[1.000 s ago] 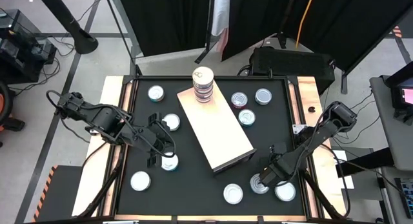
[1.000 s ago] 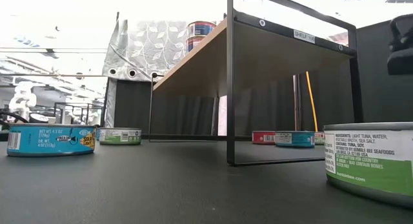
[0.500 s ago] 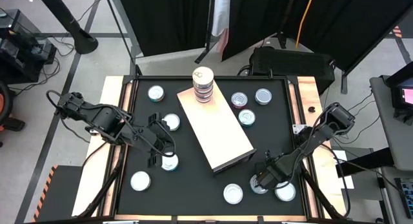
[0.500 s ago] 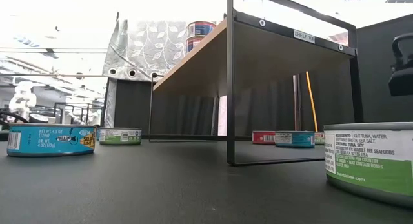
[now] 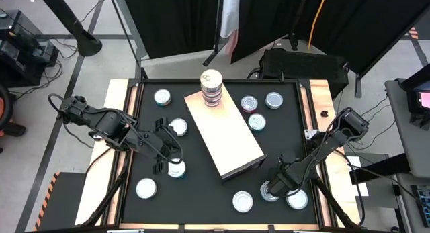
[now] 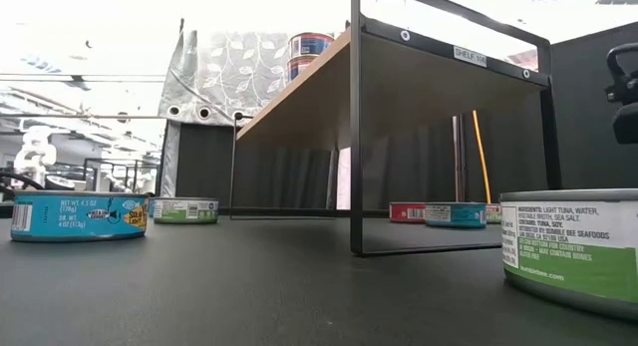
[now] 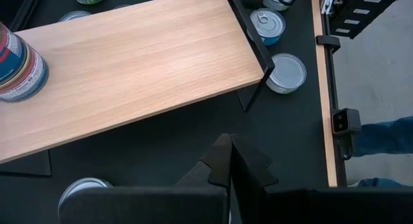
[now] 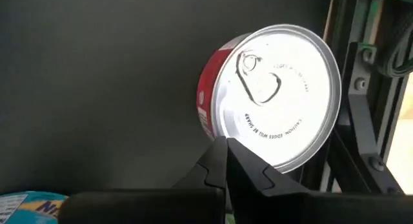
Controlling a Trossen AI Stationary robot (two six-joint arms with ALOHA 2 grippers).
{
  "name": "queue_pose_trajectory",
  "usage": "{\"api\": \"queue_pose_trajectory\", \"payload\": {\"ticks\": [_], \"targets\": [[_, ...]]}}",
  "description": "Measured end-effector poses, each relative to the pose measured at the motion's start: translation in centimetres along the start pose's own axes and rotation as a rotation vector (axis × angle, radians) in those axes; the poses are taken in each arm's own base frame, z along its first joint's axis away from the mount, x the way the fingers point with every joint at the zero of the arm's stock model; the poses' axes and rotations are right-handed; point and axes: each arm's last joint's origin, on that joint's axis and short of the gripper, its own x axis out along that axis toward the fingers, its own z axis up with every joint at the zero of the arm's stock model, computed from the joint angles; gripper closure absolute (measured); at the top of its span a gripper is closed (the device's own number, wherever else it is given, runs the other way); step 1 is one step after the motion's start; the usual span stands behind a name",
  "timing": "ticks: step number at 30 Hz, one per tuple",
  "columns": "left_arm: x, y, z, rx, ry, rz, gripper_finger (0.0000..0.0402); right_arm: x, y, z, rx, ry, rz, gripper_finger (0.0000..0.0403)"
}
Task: Stack canned seafood by type on shelf
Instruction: Put the red tuna can on the shelf
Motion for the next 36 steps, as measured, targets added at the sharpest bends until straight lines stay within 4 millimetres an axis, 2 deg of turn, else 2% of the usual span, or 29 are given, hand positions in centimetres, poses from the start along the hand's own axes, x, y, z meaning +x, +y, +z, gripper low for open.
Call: {"api": "queue_pose_trajectory", "payload": {"ticks": [7,17,22,25,27,31,36], "targets": [[0.0,0.0,0.0,0.0,0.0,0.0,0.0391,1.0,1.6,-1.0,-0.009,0.059,0.061,0.0403],[0.0,0.2,-0.5,0.02,0.047,0.024,0.0391,0.7,2.8,-2.0,-0.027,0.092,0.125,0.0403],[0.0,0.2,-0.5,0.023,0.045,0.026,0.0391,-0.6,2.0,-1.6,-0.018,0.079,0.114,0.0403],[0.0,0.2,-0.5,0.023,0.044,0.026,0.0391,-2.5,0.6,-0.9,0.003,0.022,0.027,0.0403],[0.0,0.2,-0.5,0.024,0.044,0.026,0.0391,-3.0,-0.5,-0.3,0.016,-0.031,-0.06,0.0403],[0.0,0.2,-0.4,0.044,0.043,0.026,0.0391,-2.1,-0.9,0.1,-0.008,-0.034,-0.111,0.0403],[0.0,0.2,-0.4,0.049,0.043,0.026,0.0391,-0.2,0.0,-0.6,-0.032,0.057,-0.053,0.0403]]}}
